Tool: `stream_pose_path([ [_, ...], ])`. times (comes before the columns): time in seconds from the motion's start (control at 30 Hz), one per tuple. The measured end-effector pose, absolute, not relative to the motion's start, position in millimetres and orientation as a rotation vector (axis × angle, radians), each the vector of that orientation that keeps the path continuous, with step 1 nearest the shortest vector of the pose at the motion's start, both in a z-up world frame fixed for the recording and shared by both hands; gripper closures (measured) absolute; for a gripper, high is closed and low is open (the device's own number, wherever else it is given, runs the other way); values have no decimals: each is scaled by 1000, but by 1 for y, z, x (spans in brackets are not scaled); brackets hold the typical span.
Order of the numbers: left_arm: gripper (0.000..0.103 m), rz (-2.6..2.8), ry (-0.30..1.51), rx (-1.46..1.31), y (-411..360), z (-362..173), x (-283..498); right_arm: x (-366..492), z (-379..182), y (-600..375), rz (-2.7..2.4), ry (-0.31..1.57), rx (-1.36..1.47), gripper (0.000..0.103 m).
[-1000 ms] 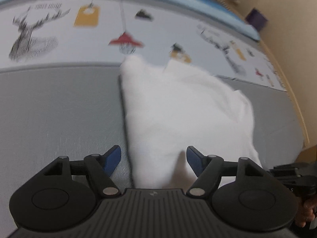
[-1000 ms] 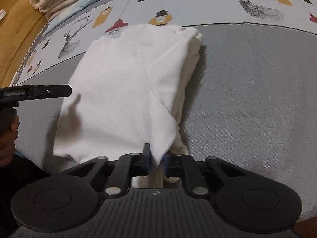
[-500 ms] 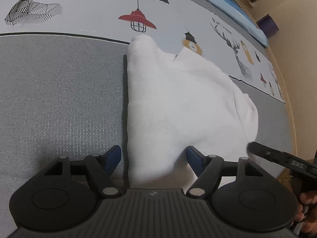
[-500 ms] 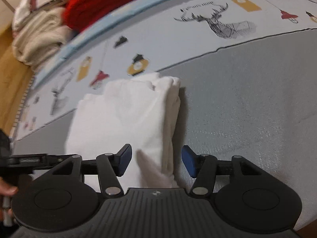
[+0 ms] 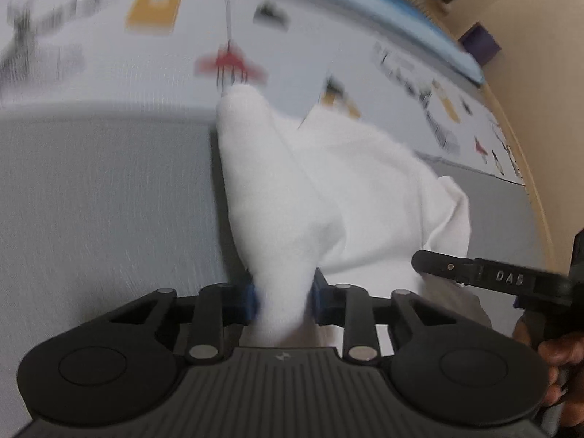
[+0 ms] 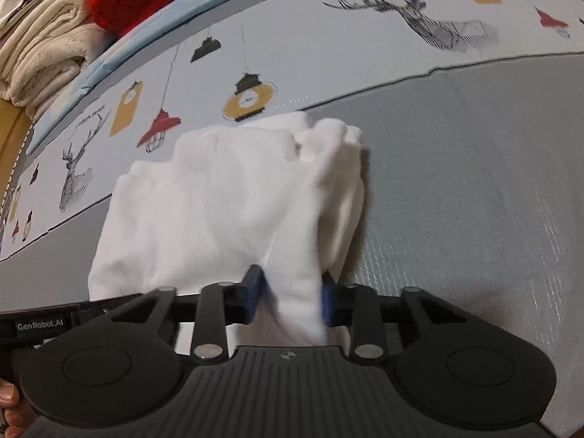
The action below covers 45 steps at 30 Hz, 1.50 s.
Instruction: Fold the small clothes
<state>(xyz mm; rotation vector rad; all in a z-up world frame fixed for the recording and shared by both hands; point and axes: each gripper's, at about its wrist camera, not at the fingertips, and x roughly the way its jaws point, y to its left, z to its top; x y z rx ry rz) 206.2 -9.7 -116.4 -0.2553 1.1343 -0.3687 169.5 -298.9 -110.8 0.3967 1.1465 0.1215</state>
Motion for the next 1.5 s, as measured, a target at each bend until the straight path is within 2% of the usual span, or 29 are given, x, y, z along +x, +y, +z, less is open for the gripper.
stream_pose_path([
  [0.1, 73, -353, 1032, -192, 2, -93, 207, 175, -102, -296, 156, 1075, 477, 80],
  [0.37, 70, -274, 940, -217, 67, -75, 222, 208, -81, -238, 235, 911, 458, 80],
  [0.4, 68, -261, 934, -222, 72, -73, 225, 212, -79, -230, 246, 894, 451, 80],
  [0.47, 51, -171, 901, -232, 86, -67, 226, 216, -76, -217, 270, 863, 431, 80],
  [0.5, 47, -131, 875, -239, 91, -62, 225, 219, -74, -211, 274, 854, 422, 80],
  [0.57, 44, -131, 868, -267, 100, -58, 223, 227, -76, -202, 251, 858, 384, 76],
  [0.63, 44, -187, 932, -263, 98, -63, 220, 232, -82, -196, 176, 896, 336, 62],
  [0.77, 44, -215, 1017, -145, 87, -76, 211, 231, -84, -203, 95, 921, 340, 61],
  [0.83, 44, -224, 1072, -129, 89, -87, 207, 228, -82, -205, 113, 931, 357, 52],
  [0.93, 44, -213, 1174, -126, 90, -108, 204, 221, -88, -200, 149, 1005, 325, 45],
  [1.07, 46, -218, 1211, -155, 90, -117, 200, 209, -103, -191, 175, 1127, 243, 47],
  [1.1, 47, -218, 1199, -157, 90, -116, 199, 207, -103, -190, 179, 1127, 231, 56],
  [1.13, 48, -220, 1179, -164, 90, -112, 197, 205, -101, -191, 186, 1116, 233, 72],
  [1.23, 48, -204, 1187, -166, 89, -112, 194, 200, -95, -196, 190, 1085, 263, 83],
  [1.3, 48, -176, 1238, -119, 87, -120, 193, 199, -96, -196, 187, 1093, 260, 83],
  [1.4, 48, -212, 1174, -121, 84, -106, 187, 199, -97, -202, 180, 1104, 279, 80],
  [1.43, 48, -234, 1163, -125, 84, -105, 185, 199, -96, -204, 174, 1110, 281, 75],
  [1.5, 48, -202, 1249, -61, 82, -124, 184, 197, -97, -210, 161, 1121, 276, 68],
])
